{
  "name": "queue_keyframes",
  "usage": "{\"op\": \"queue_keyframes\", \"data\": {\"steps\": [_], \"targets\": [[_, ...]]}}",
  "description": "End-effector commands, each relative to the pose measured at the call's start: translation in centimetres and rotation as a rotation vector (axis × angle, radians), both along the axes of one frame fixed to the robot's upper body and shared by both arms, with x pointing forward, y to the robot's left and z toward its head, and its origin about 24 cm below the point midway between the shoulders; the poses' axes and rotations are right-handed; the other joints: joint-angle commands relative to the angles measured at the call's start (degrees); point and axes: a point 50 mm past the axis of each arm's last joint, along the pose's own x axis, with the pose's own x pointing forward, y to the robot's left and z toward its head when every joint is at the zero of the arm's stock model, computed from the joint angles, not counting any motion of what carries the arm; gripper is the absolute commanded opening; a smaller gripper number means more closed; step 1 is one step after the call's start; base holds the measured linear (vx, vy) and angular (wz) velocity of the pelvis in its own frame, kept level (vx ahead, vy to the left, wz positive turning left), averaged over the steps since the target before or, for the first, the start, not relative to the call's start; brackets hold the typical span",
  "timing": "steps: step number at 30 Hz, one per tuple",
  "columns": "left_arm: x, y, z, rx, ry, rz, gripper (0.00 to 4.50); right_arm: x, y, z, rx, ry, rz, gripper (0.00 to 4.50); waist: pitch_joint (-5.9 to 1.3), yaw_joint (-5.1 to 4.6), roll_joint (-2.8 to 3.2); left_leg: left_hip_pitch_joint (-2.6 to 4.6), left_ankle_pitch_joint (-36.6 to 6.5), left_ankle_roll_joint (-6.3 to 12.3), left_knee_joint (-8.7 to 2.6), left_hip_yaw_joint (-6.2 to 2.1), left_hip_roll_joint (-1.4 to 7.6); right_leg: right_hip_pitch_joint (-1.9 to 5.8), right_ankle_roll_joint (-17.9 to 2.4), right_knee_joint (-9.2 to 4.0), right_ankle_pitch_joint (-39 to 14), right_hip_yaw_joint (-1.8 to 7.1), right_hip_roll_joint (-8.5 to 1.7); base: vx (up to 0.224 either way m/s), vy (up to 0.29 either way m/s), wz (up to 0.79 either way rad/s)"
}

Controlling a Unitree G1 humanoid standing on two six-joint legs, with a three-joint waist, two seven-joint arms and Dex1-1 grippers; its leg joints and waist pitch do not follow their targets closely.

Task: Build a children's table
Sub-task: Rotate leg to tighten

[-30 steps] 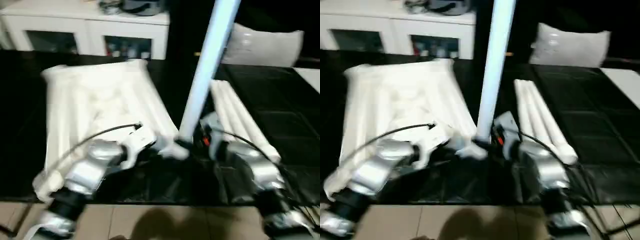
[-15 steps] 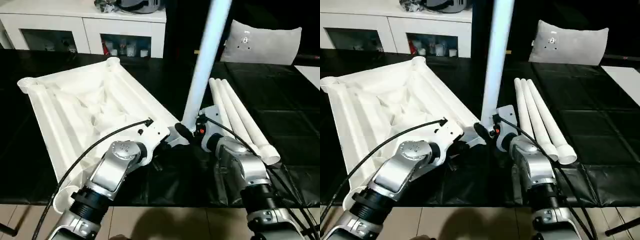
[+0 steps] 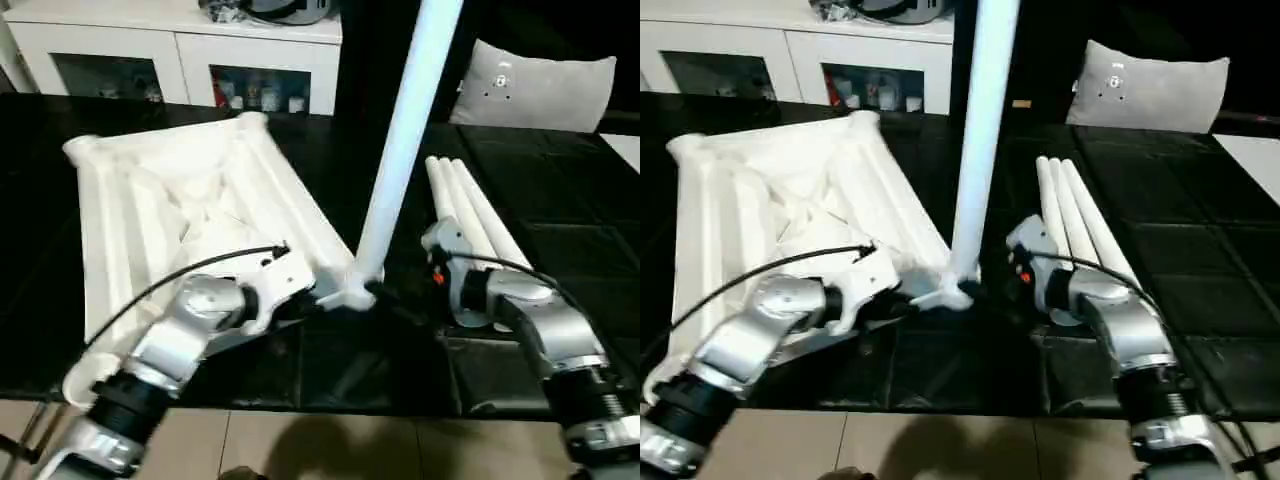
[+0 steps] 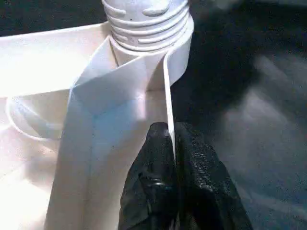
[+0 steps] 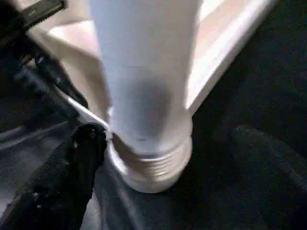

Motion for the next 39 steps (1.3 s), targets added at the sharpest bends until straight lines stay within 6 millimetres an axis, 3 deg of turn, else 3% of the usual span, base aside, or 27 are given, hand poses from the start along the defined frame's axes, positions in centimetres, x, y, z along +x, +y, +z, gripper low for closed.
{"op": "queue_keyframes", "data": {"steps": [1,3,4,14,15,18,20,24,25,31,39], "targets": [[-0.9,-1.0,0.0,0.022,0.021,-0.145,0.00,-0.2,0.0,0.1,-0.006,-0.001,0.054,4.45,-3.17,-0.10,0.31,2.06,-11.6,0.96,-3.76,-1.86,3.98,1.61,-11.8,-4.46,-5.5,2.76,-5.15,0.000,0.000,0.00],[-1.2,-0.7,-0.2,0.045,0.040,-0.199,0.00,-0.4,0.0,0.2,-0.004,0.007,0.090,4.45,-3.15,0.09,0.29,1.98,-12.1,0.77,-3.84,-1.95,4.01,1.68,-11.7,-4.48,-6.3,2.75,-5.24,0.000,0.000,0.00],[-1.5,-0.4,-0.4,0.063,0.054,-0.229,0.00,-0.6,0.2,0.1,0.002,0.013,0.124,4.45,-3.17,0.16,0.00,2.01,-12.2,0.78,-3.86,-1.96,4.02,1.70,-11.7,-4.40,-6.7,2.72,-5.26,0.000,0.000,0.00],[-1.5,-0.4,-0.5,0.068,0.058,-0.240,0.00,-0.8,0.4,0.1,0.010,0.020,0.149,4.45,-3.23,0.17,-0.02,1.97,-11.9,0.33,-3.77,-1.89,3.97,1.74,-11.9,-4.34,-6.8,2.79,-5.39,0.000,0.000,0.00],[-1.5,-0.4,-0.5,0.068,0.057,-0.246,0.00,-0.9,0.5,0.0,0.016,0.026,0.163,4.19,-3.25,0.16,-0.04,1.96,-11.7,0.36,-3.80,-1.91,3.97,1.77,-11.9,-4.28,-6.7,2.77,-5.35,0.000,0.000,0.00],[-1.7,-0.8,-0.6,0.051,0.065,-0.268,0.00,-1.8,1.7,-1.1,0.058,0.073,0.210,4.09,-3.29,0.22,0.05,2.01,-11.7,0.55,-3.77,-1.90,4.02,1.72,-11.9,-4.30,-6.3,2.75,-5.33,0.000,0.000,0.00],[-1.8,-0.8,-0.6,0.049,0.066,-0.270,0.00,-1.9,1.7,-1.2,0.068,0.081,0.214,3.74,-3.35,0.19,0.04,1.94,-11.5,0.74,-3.77,-1.93,4.01,1.71,-12.2,-4.17,-5.3,2.67,-5.24,0.000,0.000,0.00],[-1.8,-0.7,-0.7,0.047,0.071,-0.277,0.00,-2.1,1.8,-1.4,0.084,0.100,0.226,3.60,-3.22,0.38,0.04,2.02,-12.3,0.45,-3.85,-1.92,4.04,1.68,-11.9,-4.41,-7.4,2.75,-5.37,0.000,0.000,0.00],[-1.8,-0.7,-0.7,0.045,0.072,-0.278,0.00,-2.2,1.8,-1.4,0.087,0.103,0.229,3.33,-3.20,0.43,0.05,2.03,-12.6,0.31,-3.88,-1.93,4.06,1.65,-11.8,-4.42,-7.8,2.75,-5.37,0.000,0.000,0.00],[-1.9,-0.8,-0.7,0.028,0.076,-0.273,0.00,-2.4,1.9,-1.5,0.102,0.107,0.231,2.87,-3.23,0.51,-0.01,2.02,-12.7,0.09,-3.88,-1.96,4.04,1.68,-11.6,-4.42,-8.1,2.77,-5.45,0.000,0.000,0.00],[-2.2,-1.6,-0.1,-0.087,0.099,-0.214,0.00,-2.9,2.7,-1.8,0.174,0.151,0.200,2.72,-3.29,0.33,-0.04,1.94,-11.5,0.66,-3.85,-1.94,4.01,1.73,-12.1,-4.20,-6.0,2.71,-5.33,0.000,0.000,0.00]]}}
